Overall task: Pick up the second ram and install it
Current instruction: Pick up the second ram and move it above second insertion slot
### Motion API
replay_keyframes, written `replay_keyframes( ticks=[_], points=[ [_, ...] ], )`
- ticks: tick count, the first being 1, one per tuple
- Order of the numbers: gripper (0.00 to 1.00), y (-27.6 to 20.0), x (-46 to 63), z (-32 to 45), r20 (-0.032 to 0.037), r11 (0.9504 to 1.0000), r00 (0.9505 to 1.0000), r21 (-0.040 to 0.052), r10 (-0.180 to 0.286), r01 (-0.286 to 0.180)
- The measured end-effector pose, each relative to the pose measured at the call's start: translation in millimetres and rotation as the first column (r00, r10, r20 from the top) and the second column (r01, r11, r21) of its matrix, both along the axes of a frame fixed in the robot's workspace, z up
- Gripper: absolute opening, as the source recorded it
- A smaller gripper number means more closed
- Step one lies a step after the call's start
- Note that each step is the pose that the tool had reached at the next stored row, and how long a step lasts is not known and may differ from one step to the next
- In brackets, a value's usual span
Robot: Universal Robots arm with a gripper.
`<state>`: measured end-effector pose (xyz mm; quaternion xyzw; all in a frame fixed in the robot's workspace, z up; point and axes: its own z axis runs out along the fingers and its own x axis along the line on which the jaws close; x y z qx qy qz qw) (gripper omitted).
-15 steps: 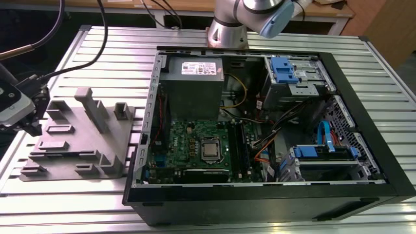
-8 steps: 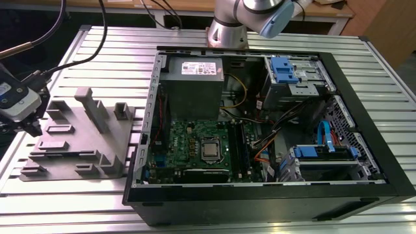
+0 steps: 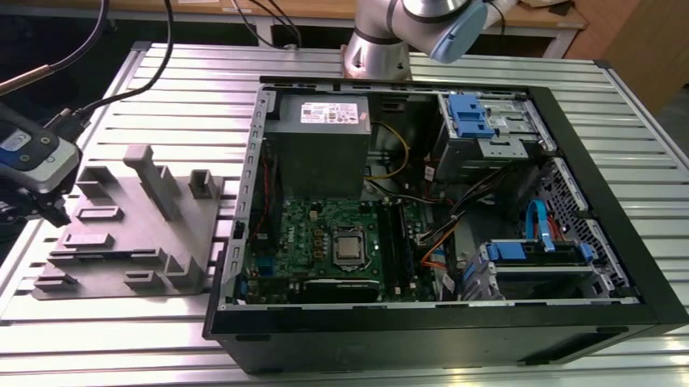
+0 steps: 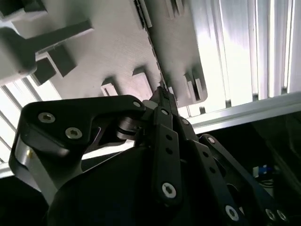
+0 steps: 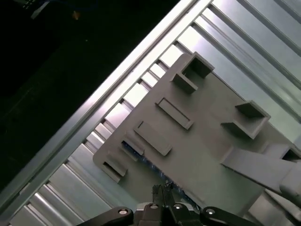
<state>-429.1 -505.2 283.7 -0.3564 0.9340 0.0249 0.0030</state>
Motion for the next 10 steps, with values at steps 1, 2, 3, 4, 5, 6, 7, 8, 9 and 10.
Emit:
replay_keyframes(
  ticks=[1, 2, 3, 4, 5, 6, 7, 8, 9, 10],
  points=[
    [0.07, 0.0, 0.0, -0.2, -0.0001, 0.9998, 0.9998, 0.0000, 0.018, -0.018],
    [0.07, 0.0, 0.0, -0.4, -0.0001, 0.9994, 0.9994, 0.0000, 0.036, -0.036],
    [0.07, 0.0, 0.0, -0.7, -0.0001, 0.9985, 0.9985, 0.0000, 0.055, -0.055],
    [0.07, 0.0, 0.0, -0.9, 0.0000, 0.9973, 0.9973, 0.0000, 0.073, -0.073],
    [0.07, 0.0, 0.0, -1.1, 0.0000, 0.9958, 0.9958, 0.0000, 0.091, -0.091],
    [0.07, 0.0, 0.0, -1.2, -0.0001, 0.9940, 0.9940, 0.0000, 0.109, -0.109],
    [0.07, 0.0, 0.0, -1.4, -0.0001, 0.9919, 0.9919, 0.0000, 0.127, -0.127],
    [0.07, 0.0, 0.0, -1.6, 0.0000, 0.9895, 0.9895, 0.0000, 0.145, -0.145],
    [0.07, 0.0, 0.0, -1.9, 0.0000, 0.9867, 0.9867, 0.0000, 0.163, -0.163],
    [0.07, 0.0, 0.0, -2.2, 0.0000, 0.9834, 0.9834, 0.0000, 0.181, -0.181]
  ],
)
